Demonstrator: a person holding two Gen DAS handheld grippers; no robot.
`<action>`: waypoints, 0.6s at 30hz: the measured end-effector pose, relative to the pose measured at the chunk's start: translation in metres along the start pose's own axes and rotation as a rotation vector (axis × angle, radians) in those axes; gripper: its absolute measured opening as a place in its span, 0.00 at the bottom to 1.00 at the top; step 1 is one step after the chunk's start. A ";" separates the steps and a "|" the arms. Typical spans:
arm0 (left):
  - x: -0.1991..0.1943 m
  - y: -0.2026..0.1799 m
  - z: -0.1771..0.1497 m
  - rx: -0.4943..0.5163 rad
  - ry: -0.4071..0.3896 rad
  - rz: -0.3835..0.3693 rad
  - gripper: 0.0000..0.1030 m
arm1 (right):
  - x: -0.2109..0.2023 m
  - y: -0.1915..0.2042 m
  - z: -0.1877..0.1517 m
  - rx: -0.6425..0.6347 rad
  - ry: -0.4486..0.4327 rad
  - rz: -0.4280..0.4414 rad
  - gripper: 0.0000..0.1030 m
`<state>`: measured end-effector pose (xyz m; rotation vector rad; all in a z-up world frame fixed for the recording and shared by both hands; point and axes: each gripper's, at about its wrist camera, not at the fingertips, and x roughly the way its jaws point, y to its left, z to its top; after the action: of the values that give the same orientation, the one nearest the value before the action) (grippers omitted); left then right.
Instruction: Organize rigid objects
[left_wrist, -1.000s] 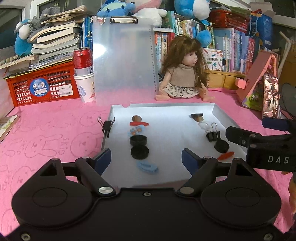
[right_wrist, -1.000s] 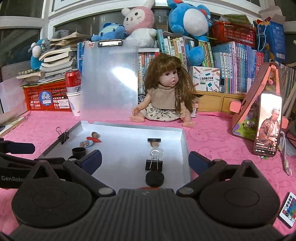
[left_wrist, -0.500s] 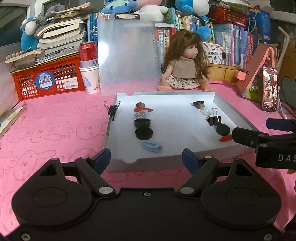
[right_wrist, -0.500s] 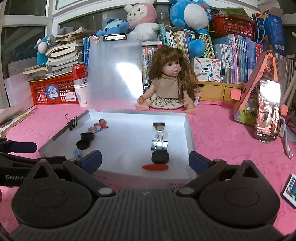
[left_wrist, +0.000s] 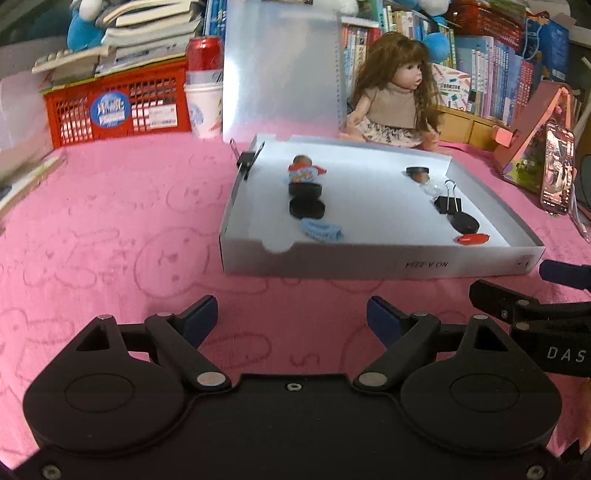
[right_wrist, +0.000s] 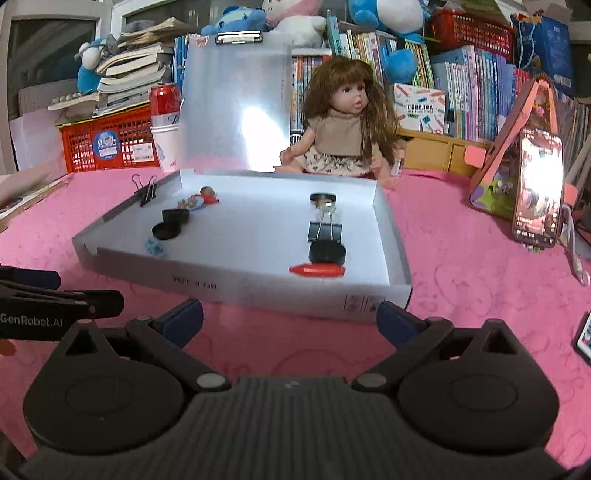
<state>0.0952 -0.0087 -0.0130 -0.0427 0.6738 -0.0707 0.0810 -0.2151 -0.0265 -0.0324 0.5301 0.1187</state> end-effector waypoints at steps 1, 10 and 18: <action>0.000 0.000 -0.002 0.003 -0.005 0.003 0.85 | 0.000 0.000 -0.002 0.001 0.003 0.000 1.00; 0.001 -0.005 -0.009 0.037 -0.024 0.019 0.91 | 0.005 0.004 -0.010 0.000 0.026 -0.007 1.00; 0.004 -0.007 -0.011 0.045 -0.032 0.022 0.97 | 0.010 0.003 -0.013 0.012 0.068 -0.007 1.00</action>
<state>0.0912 -0.0158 -0.0237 0.0070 0.6401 -0.0643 0.0826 -0.2116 -0.0423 -0.0270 0.5986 0.1075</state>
